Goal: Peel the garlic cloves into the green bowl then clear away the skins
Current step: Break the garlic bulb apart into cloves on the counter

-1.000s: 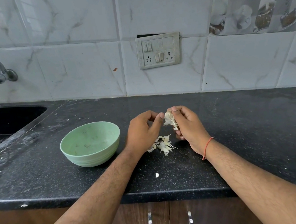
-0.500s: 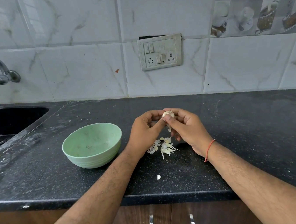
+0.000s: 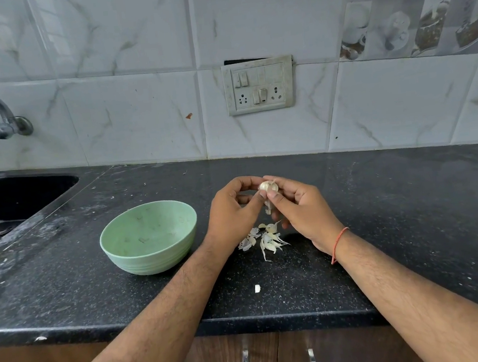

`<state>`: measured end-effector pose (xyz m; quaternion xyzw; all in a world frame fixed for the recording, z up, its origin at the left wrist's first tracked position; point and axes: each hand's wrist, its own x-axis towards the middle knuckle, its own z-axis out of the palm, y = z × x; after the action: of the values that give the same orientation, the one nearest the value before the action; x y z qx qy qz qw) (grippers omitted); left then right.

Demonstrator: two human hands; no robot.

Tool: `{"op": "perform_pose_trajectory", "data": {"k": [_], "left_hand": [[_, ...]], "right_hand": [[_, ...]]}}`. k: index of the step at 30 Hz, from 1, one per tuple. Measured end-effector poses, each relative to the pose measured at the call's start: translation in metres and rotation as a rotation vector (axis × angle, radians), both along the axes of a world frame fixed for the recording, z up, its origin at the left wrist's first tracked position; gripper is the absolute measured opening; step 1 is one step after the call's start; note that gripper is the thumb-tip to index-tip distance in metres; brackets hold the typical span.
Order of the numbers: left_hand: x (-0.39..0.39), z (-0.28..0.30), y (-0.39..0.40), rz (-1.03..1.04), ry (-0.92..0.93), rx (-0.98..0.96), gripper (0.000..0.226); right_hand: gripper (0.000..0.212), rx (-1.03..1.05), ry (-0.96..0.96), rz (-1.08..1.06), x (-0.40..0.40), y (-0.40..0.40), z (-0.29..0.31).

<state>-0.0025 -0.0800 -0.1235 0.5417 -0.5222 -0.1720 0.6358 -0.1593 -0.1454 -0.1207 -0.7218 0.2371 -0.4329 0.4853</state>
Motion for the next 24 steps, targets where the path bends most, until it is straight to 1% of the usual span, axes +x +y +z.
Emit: {"op": "perform_pose_trajectory", "data": {"k": [4,7,9,11,13,17,20,24], "left_hand": [[-0.0010,0.0022,0.0018,0.033,-0.001,-0.003,0.015],[-0.0020,0.0019,0.0013,0.037,-0.008,0.005,0.017],[-0.0012,0.0008,0.0004,0.031,-0.002,0.010,0.020],[-0.0013,0.0002,-0.0001,0.016,0.001,0.007,0.023],[-0.0022,-0.0007,-0.0004,-0.003,-0.030,0.009,0.027],[-0.0022,-0.0007,0.0001,-0.019,-0.140,0.051,0.037],[-0.0044,0.0007,0.0033,-0.005,-0.236,0.067,0.037],[-0.0041,0.0016,0.0033,-0.008,-0.229,0.086,0.034]], "right_hand": [[0.035,-0.148,0.082,-0.104,0.0001,-0.0010,-0.0012],[0.035,-0.235,0.108,-0.161,-0.0013,-0.0008,-0.0013],[0.034,-0.298,0.131,-0.176,-0.0023,0.0000,-0.0020],[0.028,-0.355,0.141,-0.164,-0.0036,0.0017,-0.0024],[0.024,-0.414,0.152,-0.169,-0.0044,0.0030,-0.0021],[0.023,-0.472,0.172,-0.219,-0.0034,0.0022,-0.0029],[0.023,-0.517,0.190,-0.234,-0.0033,0.0032,-0.0033],[0.026,-0.559,0.233,-0.278,-0.0020,0.0044,-0.0024]]}}
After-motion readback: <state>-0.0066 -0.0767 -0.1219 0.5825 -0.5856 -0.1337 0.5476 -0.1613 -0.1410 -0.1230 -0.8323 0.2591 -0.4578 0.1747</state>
